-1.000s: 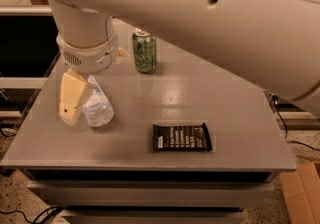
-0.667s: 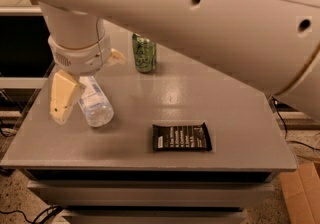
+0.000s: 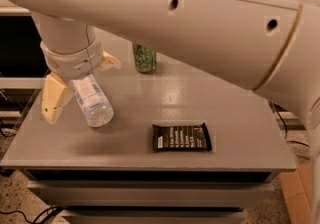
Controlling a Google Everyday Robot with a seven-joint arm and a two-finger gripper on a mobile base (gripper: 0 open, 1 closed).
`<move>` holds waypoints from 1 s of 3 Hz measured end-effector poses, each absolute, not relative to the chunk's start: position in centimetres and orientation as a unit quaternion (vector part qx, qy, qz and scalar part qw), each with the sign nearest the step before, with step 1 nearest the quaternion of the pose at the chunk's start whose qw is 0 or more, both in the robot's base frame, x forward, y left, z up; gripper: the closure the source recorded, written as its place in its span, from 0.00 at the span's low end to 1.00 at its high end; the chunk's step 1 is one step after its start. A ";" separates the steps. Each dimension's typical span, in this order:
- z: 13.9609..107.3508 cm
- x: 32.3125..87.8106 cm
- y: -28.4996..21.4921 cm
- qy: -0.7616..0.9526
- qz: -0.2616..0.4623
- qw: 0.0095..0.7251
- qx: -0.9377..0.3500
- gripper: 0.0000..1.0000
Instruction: Pick blue plastic bottle
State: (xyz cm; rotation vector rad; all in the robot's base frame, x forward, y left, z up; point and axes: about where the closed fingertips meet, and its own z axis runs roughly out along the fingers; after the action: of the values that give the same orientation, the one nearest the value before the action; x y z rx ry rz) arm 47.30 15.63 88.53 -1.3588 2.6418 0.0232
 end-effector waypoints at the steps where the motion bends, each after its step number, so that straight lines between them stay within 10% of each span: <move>1: 87.9 47.5 16.6 0.891 0.003 0.081 -0.446 0.00; 3: 85.5 47.6 18.5 0.890 -0.002 0.077 -0.449 0.00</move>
Offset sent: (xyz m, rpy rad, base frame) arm 0.0023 0.0300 -0.0331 -0.0280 0.0116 -0.0302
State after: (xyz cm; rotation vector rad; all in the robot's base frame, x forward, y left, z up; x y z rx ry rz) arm 47.60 18.45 85.53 -1.3458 2.6677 -0.0049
